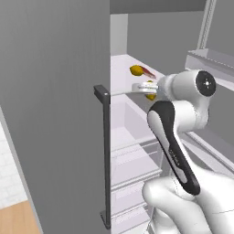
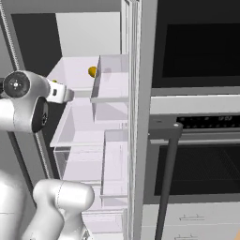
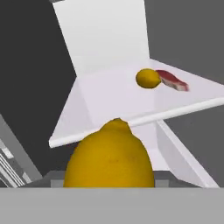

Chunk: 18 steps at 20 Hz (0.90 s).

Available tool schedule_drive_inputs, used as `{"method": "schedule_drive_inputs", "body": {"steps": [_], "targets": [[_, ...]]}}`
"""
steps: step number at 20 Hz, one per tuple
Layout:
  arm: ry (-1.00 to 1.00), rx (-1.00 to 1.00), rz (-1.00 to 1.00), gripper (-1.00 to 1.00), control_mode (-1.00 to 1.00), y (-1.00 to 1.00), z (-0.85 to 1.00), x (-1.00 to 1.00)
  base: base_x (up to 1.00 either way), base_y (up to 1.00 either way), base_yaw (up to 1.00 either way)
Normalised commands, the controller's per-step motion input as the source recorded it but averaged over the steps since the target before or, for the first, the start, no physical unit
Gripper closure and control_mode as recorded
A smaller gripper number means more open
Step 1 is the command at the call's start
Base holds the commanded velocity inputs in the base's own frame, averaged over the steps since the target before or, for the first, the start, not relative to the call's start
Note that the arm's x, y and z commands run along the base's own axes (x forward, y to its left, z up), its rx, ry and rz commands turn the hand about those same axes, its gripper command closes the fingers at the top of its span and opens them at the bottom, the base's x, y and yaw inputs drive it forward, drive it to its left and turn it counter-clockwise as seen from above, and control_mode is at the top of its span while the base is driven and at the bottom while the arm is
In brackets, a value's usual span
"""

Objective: Place one lemon and one steak in each tupperware on the nearby counter, to pack two identical lunches.

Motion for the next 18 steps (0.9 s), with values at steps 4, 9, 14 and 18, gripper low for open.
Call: {"method": "schedule_drive_inputs", "body": {"steps": [4, 9, 14, 18], "targets": [[0.66, -0.20, 0.00, 1.00, -1.00, 0.00, -1.00, -1.00, 0.00, 0.00, 0.00], [0.56, -0.22, 0.01, 1.00, -1.00, 0.00, -0.97, -0.95, 0.00, 0.00, 0.00], [0.00, 0.00, 0.00, 1.00, 1.00, 0.00, 0.00, 0.00, -1.00, 0.00, 0.03], [0.00, 0.00, 0.00, 1.00, 1.00, 0.00, 0.00, 0.00, -1.00, 0.00, 0.02]]}}
